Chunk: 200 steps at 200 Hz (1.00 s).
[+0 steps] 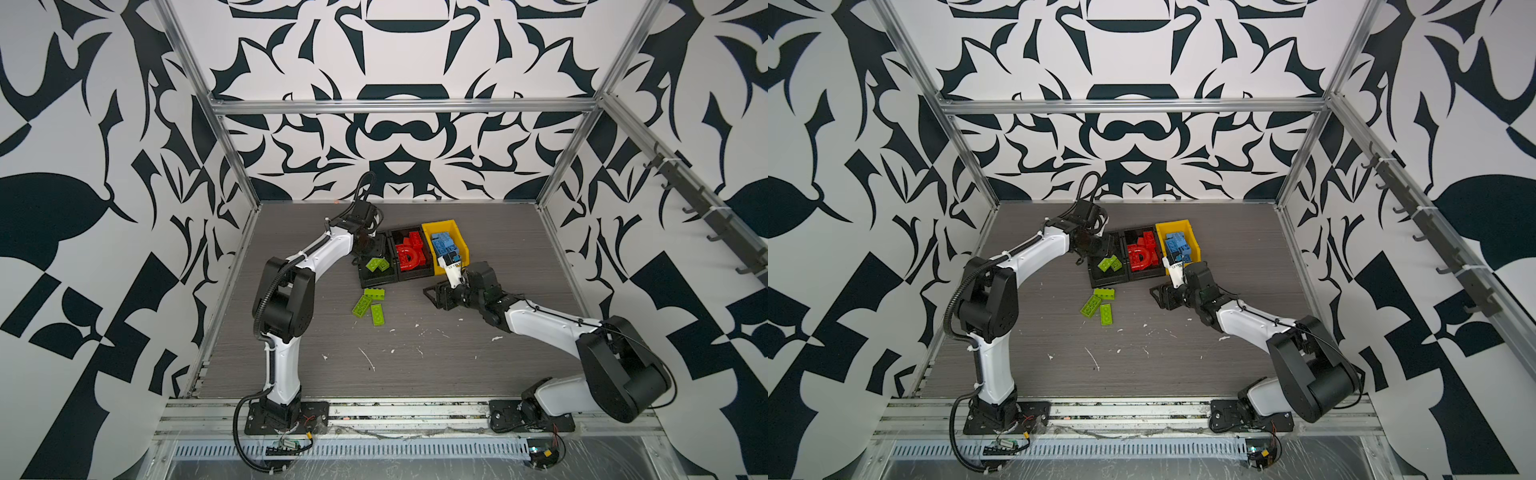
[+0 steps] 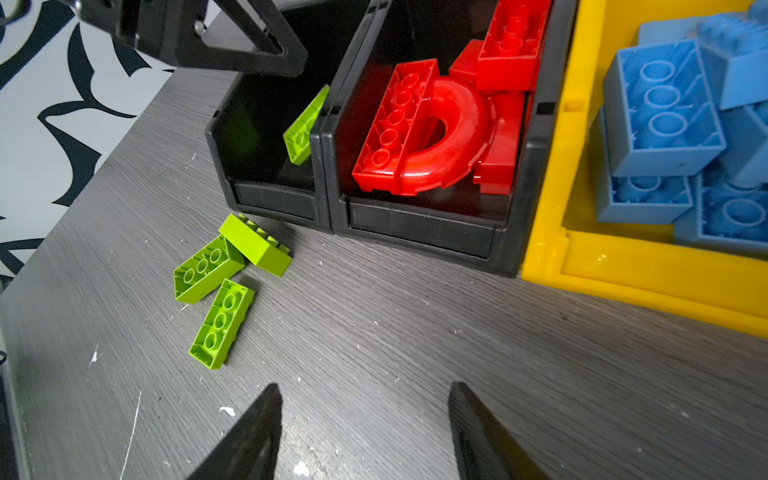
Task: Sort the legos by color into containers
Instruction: 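Carry the lime-green brick into the empty black compartment and open, then move the left gripper back to the pile and grasp a lime-green brick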
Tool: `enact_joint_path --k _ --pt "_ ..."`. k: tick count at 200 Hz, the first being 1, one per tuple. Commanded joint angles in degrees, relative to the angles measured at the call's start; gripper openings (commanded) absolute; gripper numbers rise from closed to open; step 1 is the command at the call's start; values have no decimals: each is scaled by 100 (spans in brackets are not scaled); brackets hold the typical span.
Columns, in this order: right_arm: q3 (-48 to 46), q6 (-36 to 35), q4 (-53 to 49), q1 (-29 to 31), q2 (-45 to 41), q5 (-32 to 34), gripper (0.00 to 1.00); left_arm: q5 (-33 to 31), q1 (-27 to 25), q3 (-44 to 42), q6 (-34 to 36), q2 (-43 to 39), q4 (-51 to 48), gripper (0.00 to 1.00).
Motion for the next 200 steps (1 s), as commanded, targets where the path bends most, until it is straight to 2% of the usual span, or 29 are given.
enact_joint_path --k 1,22,82,112,147,200 --pt "79 -41 141 29 -134 -67 66 16 18 124 74 -331 -274 57" --pt "84 -46 124 29 -143 -59 66 -44 -12 -185 110 -838 -434 57" --pt "123 -55 105 34 -50 -68 66 -580 -223 -2116 158 -2460 -986 58" --pt "158 -56 71 35 21 -77 66 -451 -454 -2954 353 -3121 -919 58" --pt "184 -65 75 46 80 -94 66 -560 -611 -3406 387 -3231 -907 58" --pt "223 -96 30 68 141 -103 66 -690 -814 -3449 522 -2659 -728 58"
